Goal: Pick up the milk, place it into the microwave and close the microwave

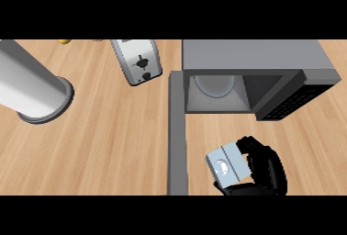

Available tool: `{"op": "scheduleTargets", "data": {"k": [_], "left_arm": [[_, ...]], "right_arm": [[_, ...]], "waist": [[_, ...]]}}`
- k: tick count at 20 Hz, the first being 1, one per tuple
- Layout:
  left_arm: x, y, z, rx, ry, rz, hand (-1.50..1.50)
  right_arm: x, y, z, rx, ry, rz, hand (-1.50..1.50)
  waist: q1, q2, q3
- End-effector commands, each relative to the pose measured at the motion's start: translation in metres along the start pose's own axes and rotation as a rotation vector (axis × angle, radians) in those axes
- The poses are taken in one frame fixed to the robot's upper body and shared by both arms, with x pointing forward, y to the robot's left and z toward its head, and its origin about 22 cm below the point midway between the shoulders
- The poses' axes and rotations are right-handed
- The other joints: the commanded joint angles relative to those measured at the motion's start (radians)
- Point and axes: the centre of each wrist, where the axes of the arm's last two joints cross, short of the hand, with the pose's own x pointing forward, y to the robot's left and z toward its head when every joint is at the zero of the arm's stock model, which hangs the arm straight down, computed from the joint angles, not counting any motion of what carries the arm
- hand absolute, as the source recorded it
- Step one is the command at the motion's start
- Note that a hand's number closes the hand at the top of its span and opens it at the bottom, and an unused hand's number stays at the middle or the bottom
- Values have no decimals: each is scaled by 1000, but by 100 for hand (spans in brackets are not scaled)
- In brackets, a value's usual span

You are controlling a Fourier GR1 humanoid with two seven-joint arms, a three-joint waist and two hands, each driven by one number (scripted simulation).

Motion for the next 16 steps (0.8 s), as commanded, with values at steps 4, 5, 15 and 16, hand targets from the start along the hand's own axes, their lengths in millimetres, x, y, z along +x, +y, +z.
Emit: {"op": "scheduleTargets", "data": {"k": [4, 5, 15, 16], "left_arm": [[3, 13, 3, 8, 8, 19, -150], [5, 18, 3, 9, 9, 11, -150], [-15, 38, 14, 17, 22, 2, -150], [-11, 33, 10, 42, 24, -16, -150]], "right_arm": [[47, 36, -4, -62, 22, -16, 150], [49, 39, -8, -67, 24, -16, 150], [36, 86, -69, -96, -45, 91, 150], [37, 73, -85, -133, -30, 124, 150]], "waist": [[5, 2, 1], [6, 2, 1], [13, 4, 1], [14, 5, 1]]}}
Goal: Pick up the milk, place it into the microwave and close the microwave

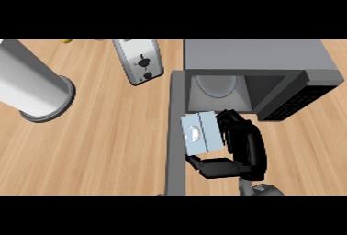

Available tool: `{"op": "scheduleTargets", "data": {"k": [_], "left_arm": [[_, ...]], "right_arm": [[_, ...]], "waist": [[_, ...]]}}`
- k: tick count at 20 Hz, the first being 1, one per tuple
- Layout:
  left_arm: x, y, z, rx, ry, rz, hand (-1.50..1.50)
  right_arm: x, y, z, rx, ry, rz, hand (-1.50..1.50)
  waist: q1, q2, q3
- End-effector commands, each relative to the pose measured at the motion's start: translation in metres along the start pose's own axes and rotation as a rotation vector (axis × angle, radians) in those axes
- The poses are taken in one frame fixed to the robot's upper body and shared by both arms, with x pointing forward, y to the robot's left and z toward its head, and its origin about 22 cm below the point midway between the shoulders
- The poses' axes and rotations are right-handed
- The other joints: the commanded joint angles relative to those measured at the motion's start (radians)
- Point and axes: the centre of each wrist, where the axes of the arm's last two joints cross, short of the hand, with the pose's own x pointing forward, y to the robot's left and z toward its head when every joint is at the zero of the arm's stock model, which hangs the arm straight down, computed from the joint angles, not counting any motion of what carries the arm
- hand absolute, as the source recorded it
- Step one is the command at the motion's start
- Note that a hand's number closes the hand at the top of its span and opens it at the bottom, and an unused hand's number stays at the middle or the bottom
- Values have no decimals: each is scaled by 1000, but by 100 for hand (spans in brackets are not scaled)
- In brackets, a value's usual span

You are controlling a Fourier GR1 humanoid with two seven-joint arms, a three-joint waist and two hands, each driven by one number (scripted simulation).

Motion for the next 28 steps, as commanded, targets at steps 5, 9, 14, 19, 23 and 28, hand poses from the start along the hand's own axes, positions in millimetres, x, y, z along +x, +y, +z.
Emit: {"op": "scheduleTargets", "data": {"k": [5, 9, 14, 19, 23, 28], "left_arm": [[-1, 2, -9, -6, 5, -8, -150], [8, 12, -14, -19, 23, -12, -150], [-1, 13, -33, -3, 15, -10, -150], [-3, 18, -8, -25, 15, -12, -150], [-3, 23, -22, -35, 22, -4, -150], [-8, 32, -22, -31, 27, -9, -150]], "right_arm": [[-19, 14, -57, -124, 13, 158, 150], [-46, -13, -69, -181, 102, 174, 150], [-76, -14, -89, -174, 101, 197, 150], [-83, -33, -122, -180, 94, 198, 150], [-89, -47, -128, -152, 24, 261, 150], [-105, -30, -123, -150, -41, 337, 150]], "waist": [[9, 5, -1], [6, 4, -1], [11, 7, 0], [27, 10, 0], [22, 10, 0], [37, 17, 0]]}}
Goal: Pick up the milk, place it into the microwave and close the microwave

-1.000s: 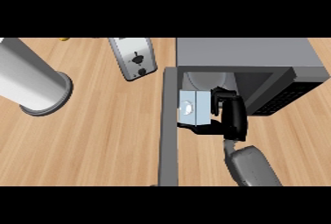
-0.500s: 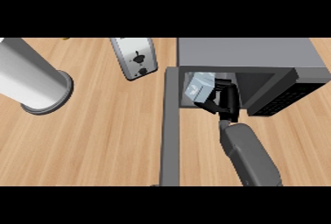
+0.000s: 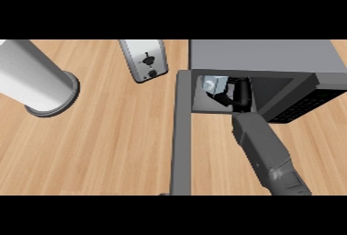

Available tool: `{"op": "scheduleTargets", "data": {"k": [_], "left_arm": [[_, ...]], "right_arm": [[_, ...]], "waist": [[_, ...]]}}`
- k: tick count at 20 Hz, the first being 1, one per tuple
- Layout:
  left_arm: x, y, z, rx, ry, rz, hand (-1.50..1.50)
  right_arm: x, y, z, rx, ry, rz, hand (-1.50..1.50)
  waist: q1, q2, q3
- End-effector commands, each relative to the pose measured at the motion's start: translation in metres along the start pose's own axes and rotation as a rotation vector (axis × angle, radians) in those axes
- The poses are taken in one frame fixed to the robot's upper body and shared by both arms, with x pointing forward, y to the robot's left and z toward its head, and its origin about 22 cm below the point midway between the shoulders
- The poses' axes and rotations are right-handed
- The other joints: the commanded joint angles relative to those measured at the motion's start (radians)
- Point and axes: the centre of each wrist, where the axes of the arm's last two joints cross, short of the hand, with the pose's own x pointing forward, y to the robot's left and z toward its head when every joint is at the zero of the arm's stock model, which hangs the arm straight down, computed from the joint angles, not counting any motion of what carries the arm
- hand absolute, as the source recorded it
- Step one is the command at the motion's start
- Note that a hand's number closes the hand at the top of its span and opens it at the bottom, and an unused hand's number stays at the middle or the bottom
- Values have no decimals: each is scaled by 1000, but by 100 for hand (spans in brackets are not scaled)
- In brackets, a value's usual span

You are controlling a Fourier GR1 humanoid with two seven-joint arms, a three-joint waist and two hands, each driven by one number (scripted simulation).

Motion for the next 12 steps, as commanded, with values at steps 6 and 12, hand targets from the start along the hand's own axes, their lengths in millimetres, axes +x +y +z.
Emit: {"op": "scheduleTargets", "data": {"k": [6, 12], "left_arm": [[-13, 1, 0, -21, -5, 5, -150], [-14, 15, -9, -9, -13, 20, -150]], "right_arm": [[19, 4, -38, -13, -102, 183, 150], [23, -2, -48, -60, -195, 462, 150]], "waist": [[16, 5, 0], [40, 17, -1]]}}
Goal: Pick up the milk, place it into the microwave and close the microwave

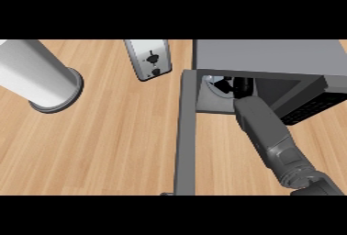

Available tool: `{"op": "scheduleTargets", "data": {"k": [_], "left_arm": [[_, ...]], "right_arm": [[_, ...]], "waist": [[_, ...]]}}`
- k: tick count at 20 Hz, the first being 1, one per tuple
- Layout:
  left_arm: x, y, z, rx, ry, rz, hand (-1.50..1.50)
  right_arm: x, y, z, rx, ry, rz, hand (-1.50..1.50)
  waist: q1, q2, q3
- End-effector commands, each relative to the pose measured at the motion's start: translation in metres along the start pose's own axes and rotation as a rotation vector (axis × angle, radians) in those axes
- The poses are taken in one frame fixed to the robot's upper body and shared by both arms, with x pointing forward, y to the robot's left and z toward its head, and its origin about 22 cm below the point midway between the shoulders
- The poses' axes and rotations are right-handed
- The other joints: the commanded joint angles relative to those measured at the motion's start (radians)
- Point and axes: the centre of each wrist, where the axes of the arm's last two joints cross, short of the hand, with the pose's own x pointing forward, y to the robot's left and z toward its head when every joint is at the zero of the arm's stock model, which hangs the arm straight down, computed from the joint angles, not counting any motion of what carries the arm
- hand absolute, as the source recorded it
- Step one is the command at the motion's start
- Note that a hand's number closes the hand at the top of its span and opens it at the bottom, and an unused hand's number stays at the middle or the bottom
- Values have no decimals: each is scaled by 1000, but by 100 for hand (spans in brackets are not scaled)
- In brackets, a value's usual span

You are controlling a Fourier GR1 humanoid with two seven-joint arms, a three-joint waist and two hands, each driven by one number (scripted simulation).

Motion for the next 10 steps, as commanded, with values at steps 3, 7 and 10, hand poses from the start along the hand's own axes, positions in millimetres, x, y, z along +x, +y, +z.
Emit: {"op": "scheduleTargets", "data": {"k": [3, 7, 10], "left_arm": [[-8, 7, -9, -21, 9, 17, -150], [-7, 0, -9, -17, 2, 12, -150], [-8, -2, -4, -32, -7, 3, -150]], "right_arm": [[2, -7, -13, -63, -37, 202, 150], [8, -1, -14, -138, 6, 230, 150], [-4, -28, -23, -186, 28, 246, 150]], "waist": [[10, 8, 0], [18, 9, 1], [30, 16, 2]]}}
